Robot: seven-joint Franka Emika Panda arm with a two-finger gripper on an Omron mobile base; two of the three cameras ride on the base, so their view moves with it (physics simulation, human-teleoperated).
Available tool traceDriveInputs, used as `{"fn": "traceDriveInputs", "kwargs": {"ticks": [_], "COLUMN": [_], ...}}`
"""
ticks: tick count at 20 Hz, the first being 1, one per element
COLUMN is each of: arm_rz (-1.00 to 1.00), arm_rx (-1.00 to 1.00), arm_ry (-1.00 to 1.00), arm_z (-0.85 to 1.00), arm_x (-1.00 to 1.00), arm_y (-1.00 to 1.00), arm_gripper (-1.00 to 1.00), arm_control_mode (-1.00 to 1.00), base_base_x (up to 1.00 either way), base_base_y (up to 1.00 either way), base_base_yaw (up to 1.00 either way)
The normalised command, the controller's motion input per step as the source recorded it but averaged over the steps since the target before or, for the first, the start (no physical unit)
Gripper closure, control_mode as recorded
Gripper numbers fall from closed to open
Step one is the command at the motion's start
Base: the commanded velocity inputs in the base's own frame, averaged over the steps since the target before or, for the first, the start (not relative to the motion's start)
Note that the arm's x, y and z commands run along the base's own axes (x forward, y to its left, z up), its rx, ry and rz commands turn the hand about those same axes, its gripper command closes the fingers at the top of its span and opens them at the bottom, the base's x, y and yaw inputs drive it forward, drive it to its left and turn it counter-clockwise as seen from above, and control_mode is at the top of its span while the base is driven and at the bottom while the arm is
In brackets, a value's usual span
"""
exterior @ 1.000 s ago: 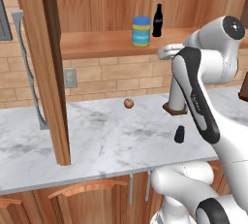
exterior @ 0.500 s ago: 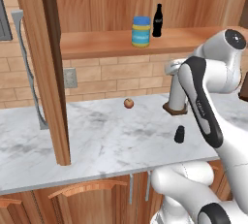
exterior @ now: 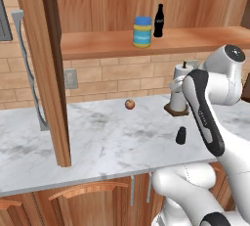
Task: Pick the shaker and mayonnaise from the counter and place them in the cabinet.
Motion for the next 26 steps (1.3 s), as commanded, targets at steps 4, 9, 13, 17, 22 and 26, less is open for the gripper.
{"fn": "traceDriveInputs", "kwargs": {"ticks": [4, 9, 13, 17, 22, 26], "arm_rz": [0.01, 0.02, 0.05, 0.05, 0.05, 0.05], "arm_rx": [-0.02, -0.04, -0.03, -0.02, -0.01, 0.00], "arm_ry": [0.06, 0.06, 0.04, 0.05, 0.08, 0.10], "arm_z": [-0.55, -0.53, -0.42, -0.41, -0.45, -0.40], "arm_x": [-0.27, -0.13, -0.02, 0.00, 0.00, 0.00], "arm_y": [-0.12, -0.20, -0.28, -0.28, -0.24, -0.17], "arm_gripper": [-1.00, -1.00, -1.00, -1.00, -1.00, -1.00], "arm_control_mode": [-1.00, -1.00, -1.00, -1.00, -1.00, -1.00], "base_base_x": [0.00, 0.00, 0.00, 0.00, 0.00, 0.00], "base_base_y": [0.00, 0.00, 0.00, 0.00, 0.00, 0.00], "base_base_yaw": [0.00, 0.00, 0.00, 0.00, 0.00, 0.00]}}
